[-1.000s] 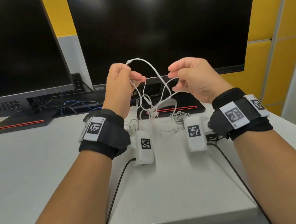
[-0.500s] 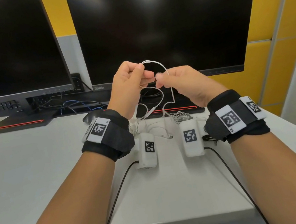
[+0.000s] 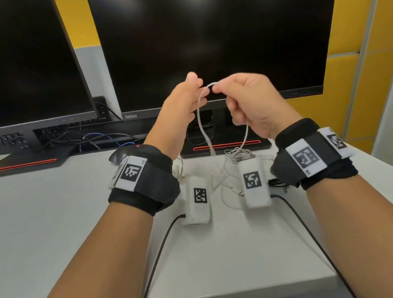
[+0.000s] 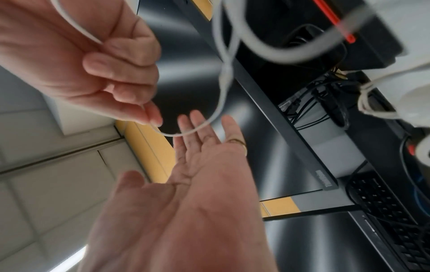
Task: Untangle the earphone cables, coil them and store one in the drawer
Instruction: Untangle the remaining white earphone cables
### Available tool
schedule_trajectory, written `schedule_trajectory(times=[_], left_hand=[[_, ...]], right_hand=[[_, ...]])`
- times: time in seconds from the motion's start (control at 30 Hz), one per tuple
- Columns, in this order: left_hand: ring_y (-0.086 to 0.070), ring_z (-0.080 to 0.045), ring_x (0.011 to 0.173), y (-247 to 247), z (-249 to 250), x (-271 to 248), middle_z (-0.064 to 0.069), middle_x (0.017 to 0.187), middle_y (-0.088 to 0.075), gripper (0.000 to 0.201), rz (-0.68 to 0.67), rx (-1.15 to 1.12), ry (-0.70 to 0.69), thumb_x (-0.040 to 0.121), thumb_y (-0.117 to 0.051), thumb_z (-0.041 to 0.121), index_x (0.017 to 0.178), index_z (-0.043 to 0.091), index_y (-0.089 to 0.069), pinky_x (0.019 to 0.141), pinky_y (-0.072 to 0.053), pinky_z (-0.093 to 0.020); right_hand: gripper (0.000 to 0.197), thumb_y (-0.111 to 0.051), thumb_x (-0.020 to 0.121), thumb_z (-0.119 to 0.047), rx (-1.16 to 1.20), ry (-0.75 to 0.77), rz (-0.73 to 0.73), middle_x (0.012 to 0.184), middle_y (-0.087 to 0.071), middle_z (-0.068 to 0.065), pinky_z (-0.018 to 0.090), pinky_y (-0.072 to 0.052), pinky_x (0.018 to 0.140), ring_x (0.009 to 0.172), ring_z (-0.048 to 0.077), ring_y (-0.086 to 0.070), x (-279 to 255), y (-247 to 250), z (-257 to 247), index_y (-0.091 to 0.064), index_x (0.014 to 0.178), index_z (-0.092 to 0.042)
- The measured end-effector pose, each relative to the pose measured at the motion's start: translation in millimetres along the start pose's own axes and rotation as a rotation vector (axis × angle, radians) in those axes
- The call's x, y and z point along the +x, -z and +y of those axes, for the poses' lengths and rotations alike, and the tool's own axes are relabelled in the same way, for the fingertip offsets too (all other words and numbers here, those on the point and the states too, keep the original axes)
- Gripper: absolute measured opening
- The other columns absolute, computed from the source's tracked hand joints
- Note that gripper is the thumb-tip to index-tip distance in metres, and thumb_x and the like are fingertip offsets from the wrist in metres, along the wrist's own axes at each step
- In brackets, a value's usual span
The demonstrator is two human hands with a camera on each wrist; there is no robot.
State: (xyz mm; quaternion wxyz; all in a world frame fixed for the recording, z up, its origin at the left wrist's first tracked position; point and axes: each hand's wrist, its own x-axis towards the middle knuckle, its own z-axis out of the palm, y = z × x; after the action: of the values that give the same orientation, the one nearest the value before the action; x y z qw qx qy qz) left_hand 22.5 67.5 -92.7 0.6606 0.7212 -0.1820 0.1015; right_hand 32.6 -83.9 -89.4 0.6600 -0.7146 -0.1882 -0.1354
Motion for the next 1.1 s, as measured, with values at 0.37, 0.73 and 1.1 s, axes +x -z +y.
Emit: schedule_trajectory(times=[0.37, 0.73, 1.1], left_hand=[[-0.045, -0.006, 0.047, 10, -7, 17, 0.0, 0.063, -0.046, 0.032, 0.353, -0.186, 0.266, 0.104, -0.04, 0.021, 0.075, 0.01, -0.051, 0.042, -0.043, -0.014], [-0.059, -0.001, 0.077, 1, -10, -3, 0.012, 0.079, -0.059, 0.032, -0.052, 0.182, -0.163, 0.103, -0.038, 0.037, 0.102, 0.019, -0.064, 0.09, -0.049, -0.028], [-0.062, -0.005, 0.102, 5, -10, -2, 0.003, 0.105, -0.067, 0.016, 0.041, 0.187, -0.385, 0.099, -0.053, 0.019, 0.108, 0.014, -0.066, 0.09, -0.048, -0.02]], right_hand=[[0.029, -0.038, 0.105, -0.031, 0.665, 0.071, -0.077, 0.049, -0.045, -0.008, 0.024, -0.036, 0.052, 0.039, 0.006, -0.038, -3, 14, -10, -0.059, 0.093, -0.015], [0.026, -0.044, 0.103, -0.024, 0.128, -0.102, -0.196, 0.053, -0.041, -0.003, 0.02, -0.025, 0.041, 0.04, 0.008, -0.03, -8, -2, -4, -0.062, 0.088, -0.012], [0.033, -0.043, 0.104, -0.029, 0.112, -0.122, -0.283, 0.049, -0.035, -0.003, 0.021, -0.024, 0.037, 0.036, 0.008, -0.027, -9, 0, -5, -0.056, 0.077, -0.013]])
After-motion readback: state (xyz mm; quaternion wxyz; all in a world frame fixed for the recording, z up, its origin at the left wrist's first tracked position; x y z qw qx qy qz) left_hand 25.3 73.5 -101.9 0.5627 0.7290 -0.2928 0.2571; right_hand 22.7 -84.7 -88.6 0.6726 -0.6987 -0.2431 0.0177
